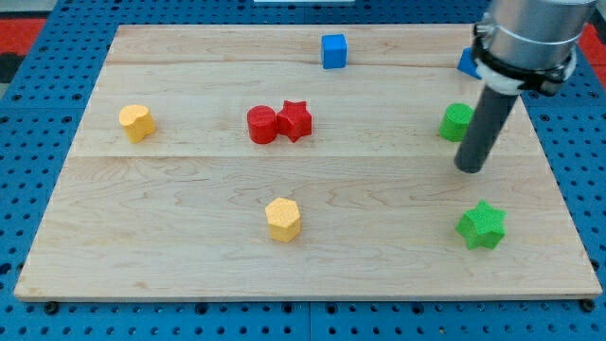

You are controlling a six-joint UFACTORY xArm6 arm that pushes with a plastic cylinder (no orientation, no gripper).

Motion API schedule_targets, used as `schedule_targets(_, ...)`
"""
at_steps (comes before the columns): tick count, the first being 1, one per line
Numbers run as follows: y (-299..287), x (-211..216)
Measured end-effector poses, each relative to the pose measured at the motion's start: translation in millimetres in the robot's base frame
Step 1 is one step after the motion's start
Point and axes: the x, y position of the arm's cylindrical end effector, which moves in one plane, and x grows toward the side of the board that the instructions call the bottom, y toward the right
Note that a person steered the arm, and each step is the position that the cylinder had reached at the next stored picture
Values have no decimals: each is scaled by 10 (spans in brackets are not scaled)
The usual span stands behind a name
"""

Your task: Push the green circle into the top side of the green star

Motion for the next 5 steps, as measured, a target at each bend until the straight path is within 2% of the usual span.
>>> schedule_targets(2,398,-785)
schedule_targets(3,-9,-950)
schedule_targets(4,-268,-898)
schedule_targets(5,-186,-663)
